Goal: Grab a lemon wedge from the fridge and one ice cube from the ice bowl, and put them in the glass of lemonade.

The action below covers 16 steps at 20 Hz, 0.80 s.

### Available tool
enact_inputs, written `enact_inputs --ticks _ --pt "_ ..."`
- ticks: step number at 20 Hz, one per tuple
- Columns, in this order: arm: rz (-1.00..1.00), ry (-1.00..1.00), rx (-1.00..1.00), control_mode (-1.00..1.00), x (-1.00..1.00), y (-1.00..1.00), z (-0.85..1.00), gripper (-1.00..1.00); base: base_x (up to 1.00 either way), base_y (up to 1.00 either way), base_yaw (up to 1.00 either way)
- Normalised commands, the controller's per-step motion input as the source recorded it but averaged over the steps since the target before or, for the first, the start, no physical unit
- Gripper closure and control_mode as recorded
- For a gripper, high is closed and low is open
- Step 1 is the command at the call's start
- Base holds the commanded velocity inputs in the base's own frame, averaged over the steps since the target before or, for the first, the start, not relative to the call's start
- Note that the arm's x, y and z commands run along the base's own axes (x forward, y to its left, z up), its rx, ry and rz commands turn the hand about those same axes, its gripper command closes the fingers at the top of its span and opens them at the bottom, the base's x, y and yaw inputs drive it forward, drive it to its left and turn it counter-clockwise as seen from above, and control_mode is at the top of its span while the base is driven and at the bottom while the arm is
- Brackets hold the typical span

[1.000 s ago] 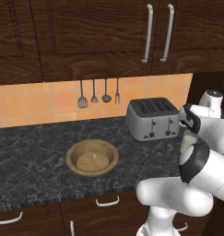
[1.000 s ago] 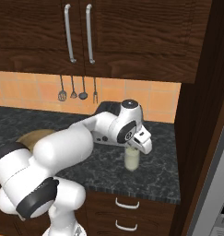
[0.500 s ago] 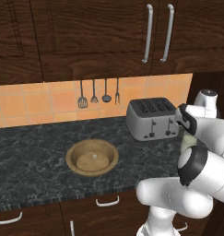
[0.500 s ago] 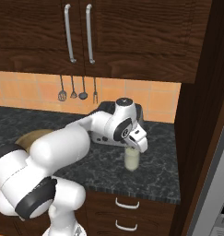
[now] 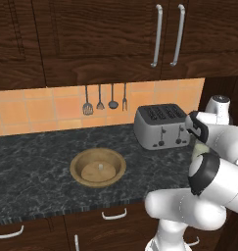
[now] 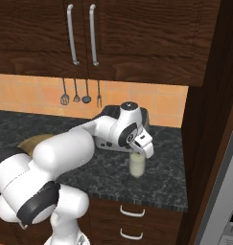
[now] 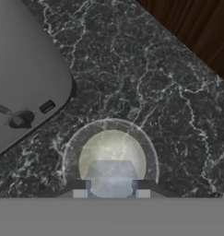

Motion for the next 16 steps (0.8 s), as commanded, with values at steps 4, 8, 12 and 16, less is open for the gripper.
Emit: enact_inputs --ticks 4,8,12,16 --pt "0.00 0.00 0.00 -1.00 0.04 0.00 -0.13 1.00 0.00 0.00 0.00" --pt "0.00 0.00 0.00 -1.00 0.03 0.00 0.00 1.00 0.00 0.00 0.00" --pt "0.00 0.00 0.00 -1.00 0.00 0.00 0.00 -1.00 0.00 0.00 0.00" --pt "0.00 0.00 0.00 -1.00 0.00 0.00 0.00 -1.00 0.00 0.00 0.00"
